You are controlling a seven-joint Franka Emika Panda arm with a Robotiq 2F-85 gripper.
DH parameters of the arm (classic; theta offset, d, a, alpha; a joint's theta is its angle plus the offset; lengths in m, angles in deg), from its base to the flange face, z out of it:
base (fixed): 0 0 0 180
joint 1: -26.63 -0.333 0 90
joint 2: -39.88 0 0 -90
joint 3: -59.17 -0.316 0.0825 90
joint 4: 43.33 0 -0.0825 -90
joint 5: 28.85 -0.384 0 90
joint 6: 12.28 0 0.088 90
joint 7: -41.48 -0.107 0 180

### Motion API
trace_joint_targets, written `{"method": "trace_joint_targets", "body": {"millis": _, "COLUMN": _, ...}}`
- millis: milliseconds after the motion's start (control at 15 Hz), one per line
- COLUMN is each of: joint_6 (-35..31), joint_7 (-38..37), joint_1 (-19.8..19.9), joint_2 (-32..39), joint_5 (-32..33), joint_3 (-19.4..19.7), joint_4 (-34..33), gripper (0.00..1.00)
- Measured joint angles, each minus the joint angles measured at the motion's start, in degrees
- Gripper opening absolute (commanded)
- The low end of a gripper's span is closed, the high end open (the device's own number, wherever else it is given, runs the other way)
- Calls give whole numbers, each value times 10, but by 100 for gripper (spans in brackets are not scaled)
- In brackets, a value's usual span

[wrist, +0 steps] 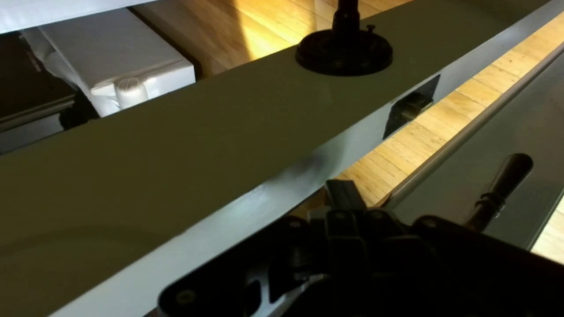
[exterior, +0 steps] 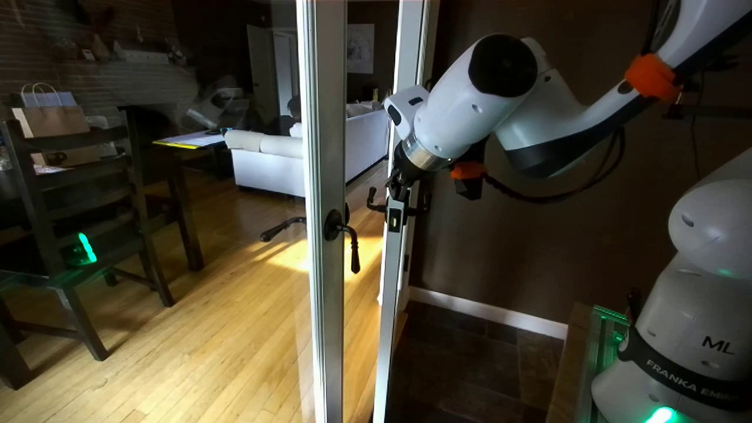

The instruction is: Open the right door

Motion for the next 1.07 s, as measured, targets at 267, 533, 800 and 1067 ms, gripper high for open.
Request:
{"method": "trace_joint_targets", "body": {"millis": 267, "joint_6": 0, "joint_7": -31, "joint_1": 15, "joint_2": 10, "joint_5": 61, "joint_3": -11, "joint_4": -12, "gripper": 0}}
{"method": "trace_joint_targets", "body": {"millis": 533, "joint_6": 9, "joint_7": -60, "joint_1": 24, "joint_2": 31, "joint_5": 118, "joint_3": -20, "joint_4": -29, "gripper": 0}}
{"method": "trace_joint_targets", "body": {"millis": 800, "joint_6": 33, "joint_7": -87, "joint_1": 29, "joint_2": 51, "joint_5": 152, "joint_3": -23, "joint_4": -46, "gripper": 0}}
{"method": "trace_joint_targets", "body": {"millis": 1067, "joint_6": 55, "joint_7": -88, "joint_1": 28, "joint_2": 71, "joint_5": 133, "joint_3": -30, "joint_4": -47, "gripper": 0}}
